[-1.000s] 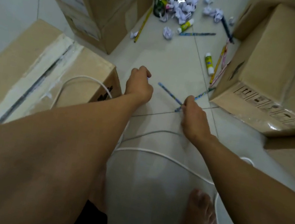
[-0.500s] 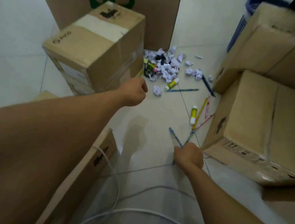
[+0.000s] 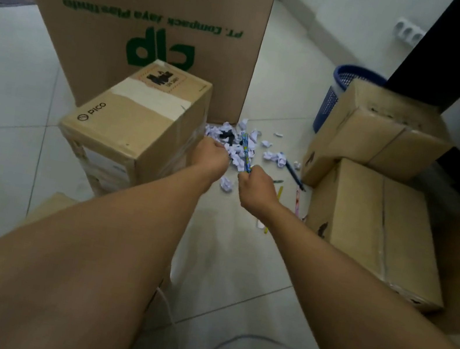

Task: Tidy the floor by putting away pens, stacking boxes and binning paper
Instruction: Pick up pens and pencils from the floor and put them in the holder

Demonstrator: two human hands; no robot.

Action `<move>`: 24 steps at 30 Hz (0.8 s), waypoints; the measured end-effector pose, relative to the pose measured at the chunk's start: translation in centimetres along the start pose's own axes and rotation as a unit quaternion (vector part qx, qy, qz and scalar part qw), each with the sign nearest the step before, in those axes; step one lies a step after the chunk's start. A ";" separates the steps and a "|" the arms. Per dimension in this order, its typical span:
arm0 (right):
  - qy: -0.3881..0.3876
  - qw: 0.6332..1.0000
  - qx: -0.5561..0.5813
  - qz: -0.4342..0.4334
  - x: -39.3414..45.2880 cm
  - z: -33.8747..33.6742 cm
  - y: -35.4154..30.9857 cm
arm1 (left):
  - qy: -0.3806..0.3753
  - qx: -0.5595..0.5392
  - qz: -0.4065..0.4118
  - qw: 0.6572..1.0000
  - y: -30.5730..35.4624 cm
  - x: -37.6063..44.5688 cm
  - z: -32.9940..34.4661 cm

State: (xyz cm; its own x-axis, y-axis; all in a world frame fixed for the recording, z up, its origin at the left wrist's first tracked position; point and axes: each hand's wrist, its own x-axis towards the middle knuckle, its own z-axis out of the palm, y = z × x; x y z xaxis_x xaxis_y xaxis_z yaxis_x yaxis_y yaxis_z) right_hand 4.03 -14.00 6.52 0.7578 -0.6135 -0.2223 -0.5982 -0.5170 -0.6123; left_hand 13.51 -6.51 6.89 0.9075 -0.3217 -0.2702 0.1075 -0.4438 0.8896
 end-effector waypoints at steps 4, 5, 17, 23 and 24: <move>0.015 0.986 0.168 0.007 0.3 1.8 -1.3 | 0.028 -0.059 -0.038 0.997 1.8 0.2 0.2; -0.001 0.979 0.203 0.007 0.4 2.1 -1.0 | 0.043 -0.065 -0.035 0.996 1.4 0.9 0.5; -0.122 0.927 0.353 0.022 1.9 3.1 4.9 | -0.063 0.118 0.059 0.989 -2.4 1.9 4.4; 0.115 0.949 0.240 0.169 3.1 5.4 9.4 | -0.087 0.194 0.015 0.977 -5.5 2.5 4.4; 0.139 0.954 0.194 0.183 3.4 5.5 10.3 | -0.089 0.178 0.002 0.980 -6.1 3.2 4.5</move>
State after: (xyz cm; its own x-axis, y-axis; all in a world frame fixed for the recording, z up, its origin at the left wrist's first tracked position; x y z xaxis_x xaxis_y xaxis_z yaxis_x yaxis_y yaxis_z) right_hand 1.90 -18.16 -4.71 0.3853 -0.8732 -0.2984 -0.6272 -0.0106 -0.7788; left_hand 13.95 -8.62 -1.08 0.8194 -0.4497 -0.3554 -0.0728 -0.6966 0.7137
